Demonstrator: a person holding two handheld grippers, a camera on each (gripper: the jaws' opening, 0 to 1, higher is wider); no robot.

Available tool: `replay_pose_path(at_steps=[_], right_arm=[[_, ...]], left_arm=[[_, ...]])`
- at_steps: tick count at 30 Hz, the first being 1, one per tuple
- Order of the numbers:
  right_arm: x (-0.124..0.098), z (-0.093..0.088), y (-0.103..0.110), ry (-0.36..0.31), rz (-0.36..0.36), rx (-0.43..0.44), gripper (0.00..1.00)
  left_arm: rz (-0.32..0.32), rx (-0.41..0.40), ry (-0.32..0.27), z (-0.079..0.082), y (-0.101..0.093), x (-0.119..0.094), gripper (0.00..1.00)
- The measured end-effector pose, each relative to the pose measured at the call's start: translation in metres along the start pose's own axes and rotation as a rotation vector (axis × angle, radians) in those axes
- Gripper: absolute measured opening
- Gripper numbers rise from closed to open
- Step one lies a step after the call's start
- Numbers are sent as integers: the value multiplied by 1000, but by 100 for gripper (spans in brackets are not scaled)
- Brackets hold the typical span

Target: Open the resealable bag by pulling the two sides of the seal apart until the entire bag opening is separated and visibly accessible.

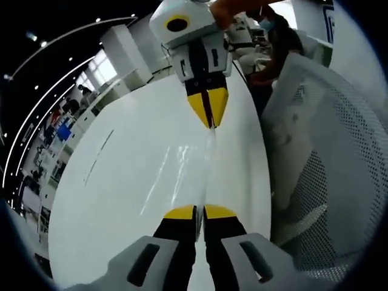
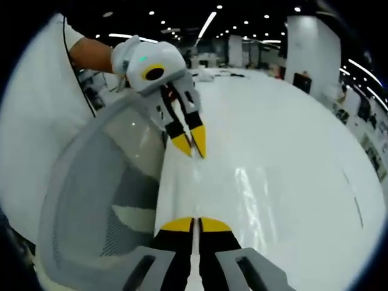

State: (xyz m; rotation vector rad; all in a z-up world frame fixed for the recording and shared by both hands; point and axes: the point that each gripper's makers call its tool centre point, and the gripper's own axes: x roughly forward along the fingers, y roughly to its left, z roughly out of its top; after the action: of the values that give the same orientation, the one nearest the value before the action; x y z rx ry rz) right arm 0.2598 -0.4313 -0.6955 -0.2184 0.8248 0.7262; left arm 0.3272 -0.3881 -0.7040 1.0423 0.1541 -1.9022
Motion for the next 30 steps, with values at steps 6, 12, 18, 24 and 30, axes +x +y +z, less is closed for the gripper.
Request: replay_pose_path(at_steps=[6,12,18,24,30], right_arm=[[2,21,-3,-74,-24,35,2],[10,46,-3,-154,-35,21,5],[21,63,1,-194,-37,-18,7],[30,71,1,-209,-49,-53,7],[39,71,3,-194,-39,-69,4]], left_arm=[[5,21,-2,1,2,-1,0],[1,44,-16,5,1,0,0],[-5,45,-34,10,1,0,0],[-15,21,-63,18,1,0,0],[-15,9,-69,22,2,1,0]])
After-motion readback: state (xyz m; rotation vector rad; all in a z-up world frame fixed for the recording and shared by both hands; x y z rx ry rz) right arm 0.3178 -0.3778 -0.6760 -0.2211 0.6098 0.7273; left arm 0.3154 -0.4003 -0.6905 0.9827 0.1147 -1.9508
